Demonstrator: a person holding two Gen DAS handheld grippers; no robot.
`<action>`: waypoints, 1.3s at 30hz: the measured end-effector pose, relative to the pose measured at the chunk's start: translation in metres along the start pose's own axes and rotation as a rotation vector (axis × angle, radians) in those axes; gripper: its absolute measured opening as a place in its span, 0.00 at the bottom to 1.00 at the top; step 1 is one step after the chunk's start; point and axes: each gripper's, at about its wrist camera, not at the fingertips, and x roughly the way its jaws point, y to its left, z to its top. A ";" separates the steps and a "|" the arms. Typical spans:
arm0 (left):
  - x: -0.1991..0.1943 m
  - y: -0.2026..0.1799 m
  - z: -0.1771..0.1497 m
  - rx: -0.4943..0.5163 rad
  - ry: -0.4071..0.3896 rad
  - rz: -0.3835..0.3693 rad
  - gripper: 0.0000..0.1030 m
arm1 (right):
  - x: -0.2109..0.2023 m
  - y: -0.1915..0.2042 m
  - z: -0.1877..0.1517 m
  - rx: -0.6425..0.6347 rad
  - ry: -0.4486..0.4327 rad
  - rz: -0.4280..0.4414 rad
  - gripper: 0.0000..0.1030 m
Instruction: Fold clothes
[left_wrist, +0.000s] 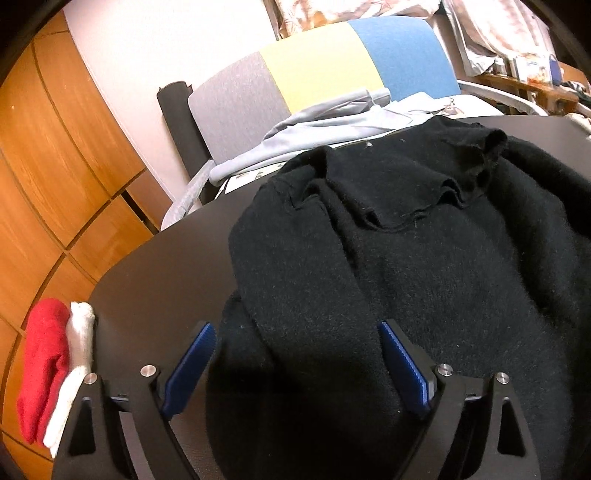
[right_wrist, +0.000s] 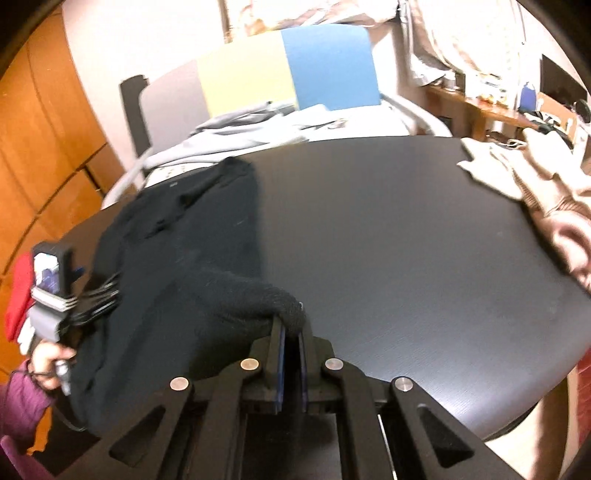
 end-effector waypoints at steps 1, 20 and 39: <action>0.001 0.001 0.001 -0.003 0.002 -0.001 0.89 | 0.004 -0.010 0.007 0.001 0.004 -0.023 0.05; 0.006 0.006 0.000 -0.027 0.013 -0.007 0.94 | 0.072 -0.164 0.111 0.027 0.019 -0.437 0.09; 0.011 0.011 0.003 -0.047 0.044 -0.028 0.96 | 0.033 -0.199 0.008 0.392 0.073 -0.417 0.25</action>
